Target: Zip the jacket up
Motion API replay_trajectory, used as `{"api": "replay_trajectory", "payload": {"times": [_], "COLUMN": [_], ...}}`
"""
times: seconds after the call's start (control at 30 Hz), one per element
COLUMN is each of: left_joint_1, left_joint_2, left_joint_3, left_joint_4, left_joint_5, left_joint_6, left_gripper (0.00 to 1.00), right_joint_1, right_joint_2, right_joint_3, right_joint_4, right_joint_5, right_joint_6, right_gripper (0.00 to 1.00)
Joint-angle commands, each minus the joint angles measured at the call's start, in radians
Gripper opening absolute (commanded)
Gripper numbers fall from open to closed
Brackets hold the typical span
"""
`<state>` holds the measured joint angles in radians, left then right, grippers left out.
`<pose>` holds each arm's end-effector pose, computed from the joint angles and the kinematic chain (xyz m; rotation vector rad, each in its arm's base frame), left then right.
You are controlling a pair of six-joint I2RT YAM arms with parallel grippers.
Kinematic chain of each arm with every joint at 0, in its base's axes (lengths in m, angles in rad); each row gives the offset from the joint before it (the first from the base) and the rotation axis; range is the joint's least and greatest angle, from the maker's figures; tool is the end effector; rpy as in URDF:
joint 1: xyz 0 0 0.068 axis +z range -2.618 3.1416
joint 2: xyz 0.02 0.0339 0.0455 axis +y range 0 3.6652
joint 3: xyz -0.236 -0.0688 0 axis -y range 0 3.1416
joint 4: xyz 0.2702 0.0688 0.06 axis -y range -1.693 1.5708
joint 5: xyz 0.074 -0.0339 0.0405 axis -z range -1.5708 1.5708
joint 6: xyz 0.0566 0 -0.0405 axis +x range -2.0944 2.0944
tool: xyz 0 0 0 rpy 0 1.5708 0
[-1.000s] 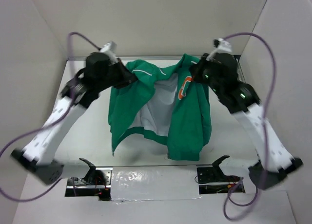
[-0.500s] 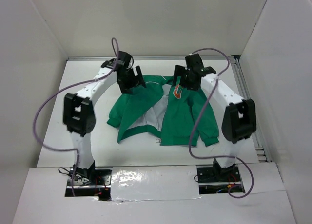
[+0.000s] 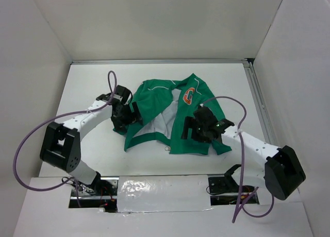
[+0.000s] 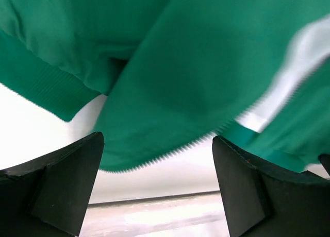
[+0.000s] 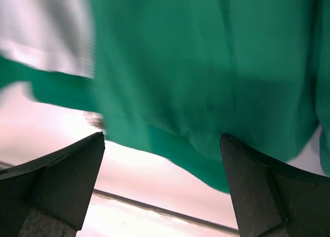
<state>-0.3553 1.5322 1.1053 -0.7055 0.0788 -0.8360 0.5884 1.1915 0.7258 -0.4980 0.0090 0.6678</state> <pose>0.3144 -0.1214 0.1740 -0.6401 2.7148 -0.4396 0.2294 0.1525 0.1577 0.1071 2.6036 0.4701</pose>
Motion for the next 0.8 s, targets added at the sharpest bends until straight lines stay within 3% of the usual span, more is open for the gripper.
{"api": "replay_trajectory", "payload": {"times": [0.0,0.1,0.2,0.23,0.33,0.57,0.67,0.77], "left_joint_1": [-0.020,-0.054,-0.097,-0.108,-0.135,-0.155,-0.159,-0.171], "left_joint_2": [0.032,0.075,0.135,0.181,0.287,0.476,0.473,0.375], "left_joint_3": [-0.027,-0.016,0.036,0.054,0.154,0.393,0.427,0.377], "left_joint_4": [0.045,0.125,0.158,0.166,0.161,0.155,0.147,0.159], "left_joint_5": [-0.010,0.068,0.087,0.088,0.136,0.234,0.259,0.220], "left_joint_6": [-0.019,0.020,0.038,0.041,0.064,0.110,0.133,0.143], "left_gripper": [0.97,0.86,0.67,0.56,0.40,0.39,0.42,0.56], "right_joint_1": [-0.013,-0.056,-0.104,-0.143,-0.235,-0.358,-0.335,-0.259], "right_joint_2": [-0.020,0.075,0.207,0.271,0.381,0.525,0.456,0.311], "right_joint_3": [-0.068,-0.060,0.033,0.061,0.188,0.412,0.439,0.387], "right_joint_4": [0.072,0.093,0.113,0.110,0.084,0.073,0.055,0.039], "right_joint_5": [0.003,0.009,0.014,0.026,0.042,-0.034,-0.018,0.064], "right_joint_6": [0.101,0.095,0.056,0.043,0.003,-0.138,-0.180,-0.220], "right_gripper": [1.00,1.00,1.00,1.00,1.00,0.99,0.99,1.00]}}
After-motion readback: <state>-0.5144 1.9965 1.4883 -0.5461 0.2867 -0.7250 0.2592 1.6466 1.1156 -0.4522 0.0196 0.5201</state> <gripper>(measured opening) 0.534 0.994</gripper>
